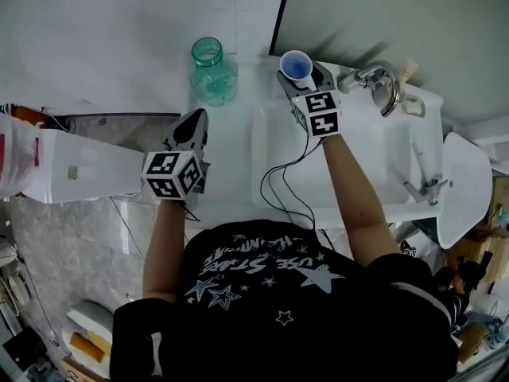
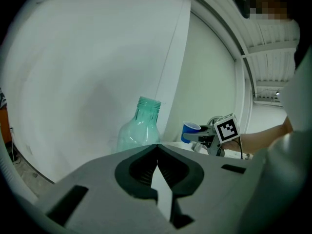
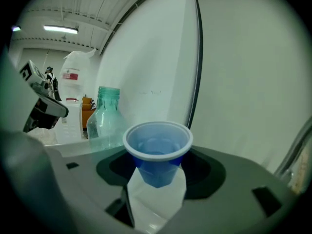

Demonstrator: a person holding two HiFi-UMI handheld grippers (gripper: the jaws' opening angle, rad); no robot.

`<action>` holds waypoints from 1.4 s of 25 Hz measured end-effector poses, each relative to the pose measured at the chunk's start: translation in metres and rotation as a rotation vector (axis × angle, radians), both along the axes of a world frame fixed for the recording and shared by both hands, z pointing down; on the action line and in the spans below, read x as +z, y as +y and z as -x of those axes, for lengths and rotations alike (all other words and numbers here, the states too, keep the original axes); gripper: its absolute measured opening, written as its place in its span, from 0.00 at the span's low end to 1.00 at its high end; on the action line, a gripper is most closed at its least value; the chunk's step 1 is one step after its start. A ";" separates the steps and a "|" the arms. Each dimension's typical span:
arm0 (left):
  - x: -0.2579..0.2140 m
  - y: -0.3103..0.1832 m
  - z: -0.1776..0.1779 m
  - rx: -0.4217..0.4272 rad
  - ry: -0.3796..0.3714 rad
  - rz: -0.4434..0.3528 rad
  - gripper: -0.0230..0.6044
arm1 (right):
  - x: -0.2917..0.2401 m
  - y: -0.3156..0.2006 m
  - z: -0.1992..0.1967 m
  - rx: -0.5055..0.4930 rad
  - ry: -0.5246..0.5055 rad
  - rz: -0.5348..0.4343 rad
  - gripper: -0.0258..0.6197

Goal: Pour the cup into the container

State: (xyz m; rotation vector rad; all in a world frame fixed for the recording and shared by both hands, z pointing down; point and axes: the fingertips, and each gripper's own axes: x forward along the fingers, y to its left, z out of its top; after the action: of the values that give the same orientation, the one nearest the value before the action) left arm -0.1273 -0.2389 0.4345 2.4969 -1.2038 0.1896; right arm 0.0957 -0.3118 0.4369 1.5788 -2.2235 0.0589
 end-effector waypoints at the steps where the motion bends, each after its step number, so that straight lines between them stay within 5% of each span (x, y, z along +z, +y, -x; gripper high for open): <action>1: 0.003 -0.001 -0.002 -0.001 -0.002 0.005 0.05 | 0.007 -0.001 -0.004 0.008 -0.008 0.009 0.47; 15: 0.036 -0.011 -0.019 -0.005 -0.036 0.077 0.05 | 0.077 -0.012 -0.028 0.037 -0.075 0.098 0.48; 35: 0.049 -0.011 -0.022 0.006 -0.057 0.118 0.05 | 0.104 -0.021 -0.029 0.079 -0.112 0.107 0.49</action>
State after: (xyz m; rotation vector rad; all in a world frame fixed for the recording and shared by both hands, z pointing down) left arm -0.1054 -0.2502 0.4835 2.4085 -1.1717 0.3263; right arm 0.1244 -0.3330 0.5412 1.6411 -2.2002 0.2904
